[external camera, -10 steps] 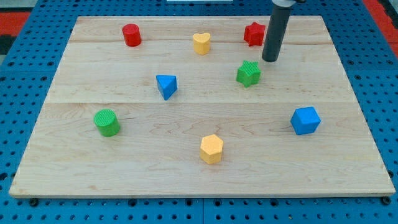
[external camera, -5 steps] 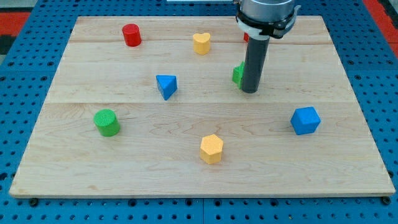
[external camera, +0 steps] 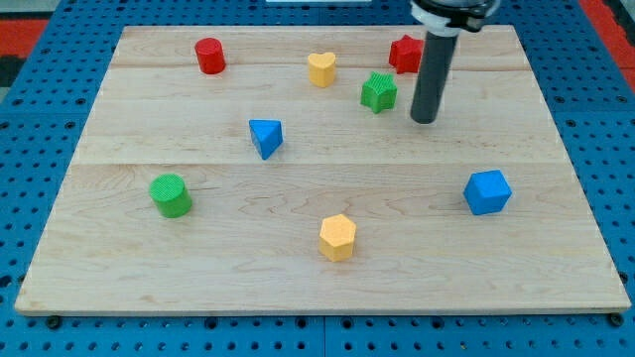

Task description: Push the green star towards the bottom right of the yellow heart

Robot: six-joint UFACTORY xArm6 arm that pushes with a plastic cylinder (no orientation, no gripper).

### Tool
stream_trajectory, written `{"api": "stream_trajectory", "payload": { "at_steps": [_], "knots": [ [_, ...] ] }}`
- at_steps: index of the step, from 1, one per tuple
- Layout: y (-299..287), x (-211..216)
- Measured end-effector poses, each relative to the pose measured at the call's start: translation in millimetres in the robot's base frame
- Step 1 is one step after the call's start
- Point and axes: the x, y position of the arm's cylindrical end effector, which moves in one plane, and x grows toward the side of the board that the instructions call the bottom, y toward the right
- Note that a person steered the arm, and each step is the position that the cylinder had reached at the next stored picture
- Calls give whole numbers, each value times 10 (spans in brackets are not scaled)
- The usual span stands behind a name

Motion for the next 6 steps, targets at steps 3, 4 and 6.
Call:
{"api": "stream_trajectory", "payload": {
  "at_steps": [3, 4, 6],
  "knots": [
    [-179, -264],
    [-375, -308],
    [-595, -296]
  ]
}}
